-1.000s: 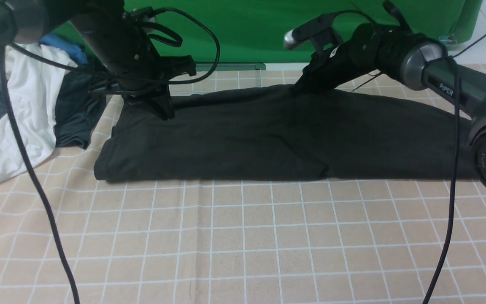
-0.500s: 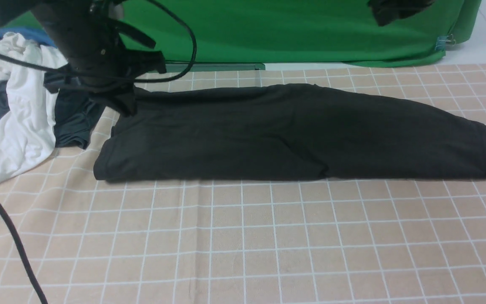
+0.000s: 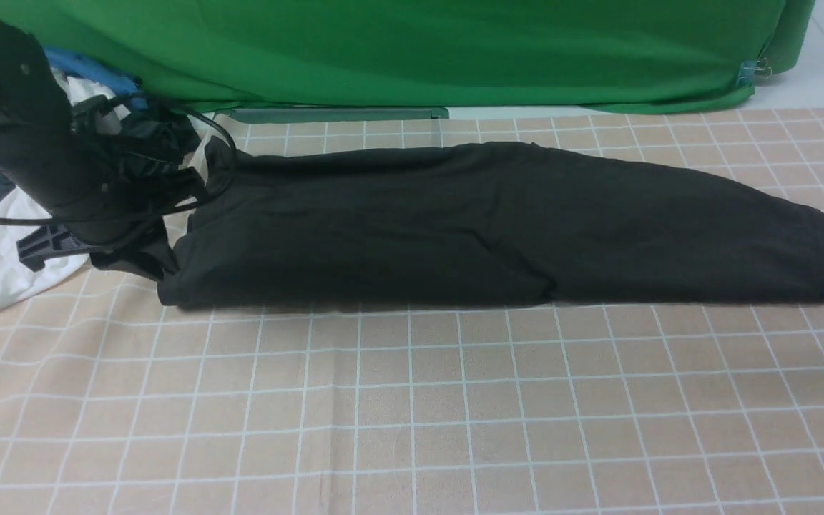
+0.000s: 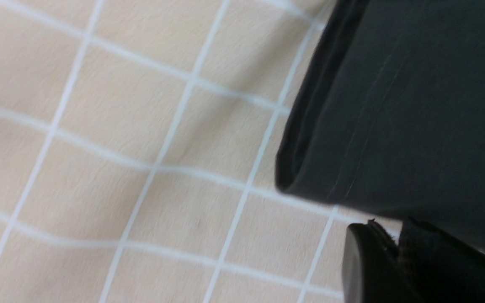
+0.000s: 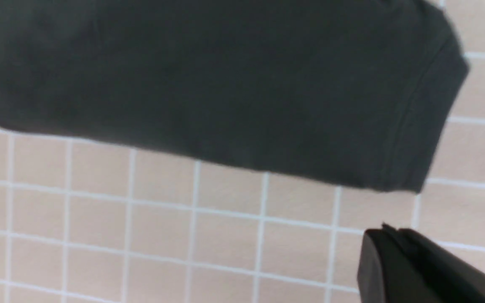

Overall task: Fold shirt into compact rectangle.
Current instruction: 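Pull the folded dark garment lengthwise by its ends to straighten it flat on the table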

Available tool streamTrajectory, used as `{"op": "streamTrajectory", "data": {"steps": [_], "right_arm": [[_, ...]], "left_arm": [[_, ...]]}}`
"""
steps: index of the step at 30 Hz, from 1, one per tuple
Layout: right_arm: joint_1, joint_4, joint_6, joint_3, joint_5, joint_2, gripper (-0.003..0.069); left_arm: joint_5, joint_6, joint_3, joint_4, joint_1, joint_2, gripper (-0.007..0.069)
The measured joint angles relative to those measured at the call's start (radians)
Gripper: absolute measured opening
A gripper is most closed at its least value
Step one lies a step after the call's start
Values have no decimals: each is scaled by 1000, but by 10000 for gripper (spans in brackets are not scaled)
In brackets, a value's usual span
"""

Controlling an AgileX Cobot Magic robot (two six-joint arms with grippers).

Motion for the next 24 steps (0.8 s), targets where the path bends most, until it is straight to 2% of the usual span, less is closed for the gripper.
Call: {"op": "streamTrajectory", "data": {"steps": [1, 4, 7, 9, 10, 13, 17, 20, 23, 24], "right_arm": [[0, 10, -7, 4, -1, -2, 26], [7, 28, -22, 8, -1, -6, 26], [16, 34, -25, 8, -2, -6, 27], [18, 34, -25, 8, -3, -6, 27], [18, 36, -23, 8, -13, -6, 27], [18, 36, -15, 8, -51, -6, 27], [18, 16, 38, 8, -107, -6, 31], [18, -62, 122, 8, -155, 4, 92], [18, -101, 152, 8, -172, 52, 224], [18, -103, 152, 8, -171, 56, 235]], "left_arm": [[-12, 2, 0, 1, -1, 7, 132], [-64, 4, 1, 11, -2, 40, 293], [-94, 4, 2, 23, -2, 81, 507], [-99, 4, 3, 26, -2, 90, 557], [-102, 4, 4, 26, -2, 104, 621], [-112, 4, 5, 24, -2, 129, 671], [-124, 4, 5, 13, -2, 157, 651], [-134, 33, 4, -23, 0, 171, 521], [-143, 98, 2, -74, 0, 175, 350], [-143, 102, 2, -77, 0, 175, 322]]}}
